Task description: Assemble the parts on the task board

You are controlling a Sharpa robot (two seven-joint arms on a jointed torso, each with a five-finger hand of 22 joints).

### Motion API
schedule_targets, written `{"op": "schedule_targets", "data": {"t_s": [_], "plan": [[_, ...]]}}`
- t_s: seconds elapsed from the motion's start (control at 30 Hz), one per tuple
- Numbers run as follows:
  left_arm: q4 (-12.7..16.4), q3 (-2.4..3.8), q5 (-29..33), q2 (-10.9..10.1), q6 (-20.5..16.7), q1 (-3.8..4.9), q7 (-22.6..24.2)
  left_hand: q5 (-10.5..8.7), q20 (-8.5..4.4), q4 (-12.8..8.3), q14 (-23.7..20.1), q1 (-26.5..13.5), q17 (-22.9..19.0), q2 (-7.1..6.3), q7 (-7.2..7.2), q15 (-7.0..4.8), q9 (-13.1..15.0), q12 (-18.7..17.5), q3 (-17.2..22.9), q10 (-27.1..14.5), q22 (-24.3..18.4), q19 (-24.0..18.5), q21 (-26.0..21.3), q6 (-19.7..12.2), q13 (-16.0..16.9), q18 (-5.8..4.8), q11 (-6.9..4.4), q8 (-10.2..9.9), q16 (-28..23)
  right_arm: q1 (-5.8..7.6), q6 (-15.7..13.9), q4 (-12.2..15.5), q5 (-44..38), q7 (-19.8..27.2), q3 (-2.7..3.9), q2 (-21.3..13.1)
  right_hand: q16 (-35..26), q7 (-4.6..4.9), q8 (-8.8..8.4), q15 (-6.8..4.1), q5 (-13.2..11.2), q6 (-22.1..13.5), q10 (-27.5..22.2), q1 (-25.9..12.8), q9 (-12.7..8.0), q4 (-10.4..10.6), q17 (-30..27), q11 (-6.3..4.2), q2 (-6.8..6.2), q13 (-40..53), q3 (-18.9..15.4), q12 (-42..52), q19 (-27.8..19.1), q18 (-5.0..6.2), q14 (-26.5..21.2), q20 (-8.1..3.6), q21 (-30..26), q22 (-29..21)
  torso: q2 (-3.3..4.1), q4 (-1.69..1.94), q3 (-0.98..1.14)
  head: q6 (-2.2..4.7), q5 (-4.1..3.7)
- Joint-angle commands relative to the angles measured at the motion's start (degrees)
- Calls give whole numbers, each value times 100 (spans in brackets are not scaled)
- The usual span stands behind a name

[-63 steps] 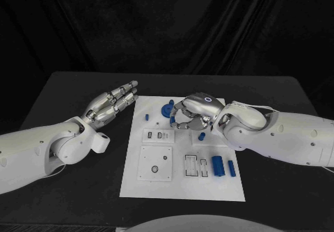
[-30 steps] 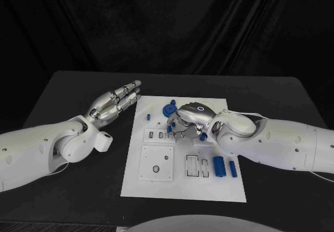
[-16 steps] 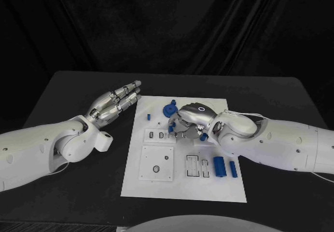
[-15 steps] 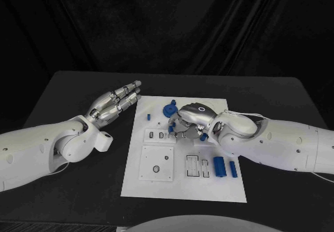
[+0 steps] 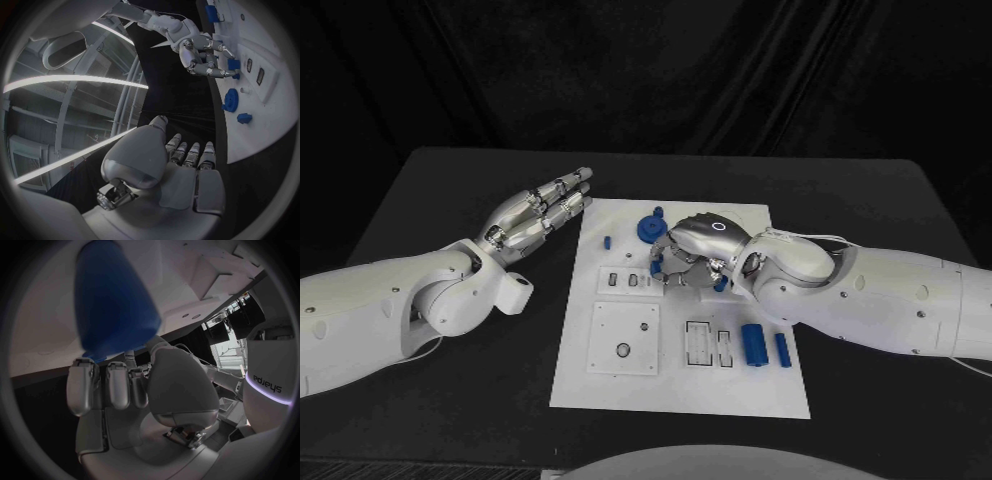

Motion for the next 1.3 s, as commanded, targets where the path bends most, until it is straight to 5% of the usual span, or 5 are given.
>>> {"op": "schedule_targets", "data": {"t_s": [0.03, 0.53, 1.3], "plan": [[7, 4, 2, 7, 73, -10, 449, 30, 37, -6, -2, 10, -8, 26, 33, 52, 5, -37, 39, 1, -6, 3, -19, -12, -8, 114, 24, 20, -21, -22, 124, 24, -63, -141, -2, -14, 19, -16, 24, 41, 8, -42, 596, 19, 7, -37, 44, 22, -11, 1507, -9, 15, 212, 12, 370, 39, -27, 1195, 0, 4, -2, -9, 1], [11, 4, 2, 4, 88, -11, 427, 30, 37, -6, -2, 10, -8, 26, 33, 52, 5, -37, 39, 1, -6, 3, -19, -12, -8, 114, 24, 20, -21, -33, 394, 57, -175, -256, -2, -6, 3, -18, -2, 21, -51, -119, 596, 54, 7, -140, 7, -5, -39, 1507, 42, 15, 191, 23, 359, 27, -75, 1180, 2, 0, -2, -13, -9], [-13, 4, 2, 17, 113, -13, 409, 32, 43, -9, -2, -3, -8, 41, 36, 59, 5, -37, 71, 1, -6, 3, -19, -17, -8, 114, 27, 19, -21, -40, 397, 123, -419, -328, -2, -19, 6, -50, 1, -20, 79, -193, 596, 129, 33, -337, -13, -49, -49, 1507, 173, 15, 165, 36, 355, -10, -138, 1162, 0, 8, -1, -6, -6]]}}
